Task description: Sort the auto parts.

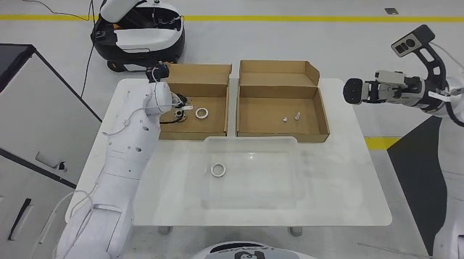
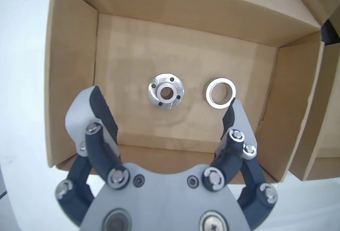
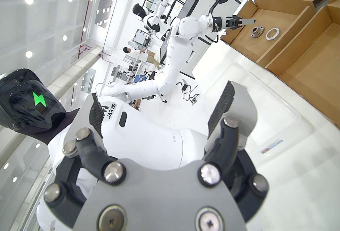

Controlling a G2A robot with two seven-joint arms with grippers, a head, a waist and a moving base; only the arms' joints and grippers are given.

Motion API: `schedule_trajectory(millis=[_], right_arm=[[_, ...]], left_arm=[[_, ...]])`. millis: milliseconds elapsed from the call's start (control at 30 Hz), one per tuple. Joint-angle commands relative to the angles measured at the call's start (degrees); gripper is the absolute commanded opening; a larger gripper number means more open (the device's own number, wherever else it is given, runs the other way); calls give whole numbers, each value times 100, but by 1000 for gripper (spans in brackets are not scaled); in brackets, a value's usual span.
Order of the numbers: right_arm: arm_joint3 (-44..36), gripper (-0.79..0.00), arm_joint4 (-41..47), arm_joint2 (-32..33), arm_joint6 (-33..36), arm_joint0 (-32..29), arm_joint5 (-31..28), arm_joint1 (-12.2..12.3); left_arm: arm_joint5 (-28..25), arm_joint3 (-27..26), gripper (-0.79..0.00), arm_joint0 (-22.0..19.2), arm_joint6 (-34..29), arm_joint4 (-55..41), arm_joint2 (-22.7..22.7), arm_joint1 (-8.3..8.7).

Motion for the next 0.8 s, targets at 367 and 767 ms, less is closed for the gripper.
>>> schedule_trajectory(millis=[367,767], right_arm=[[0,0,0,0,0,0,0,0],[0,0,0,0,0,0,0,0]], left_arm=[[-2006,-2866,0,816,-1252,-239,-184,210],[-2829,-3333,0,947,-1373,-244,-61,270]])
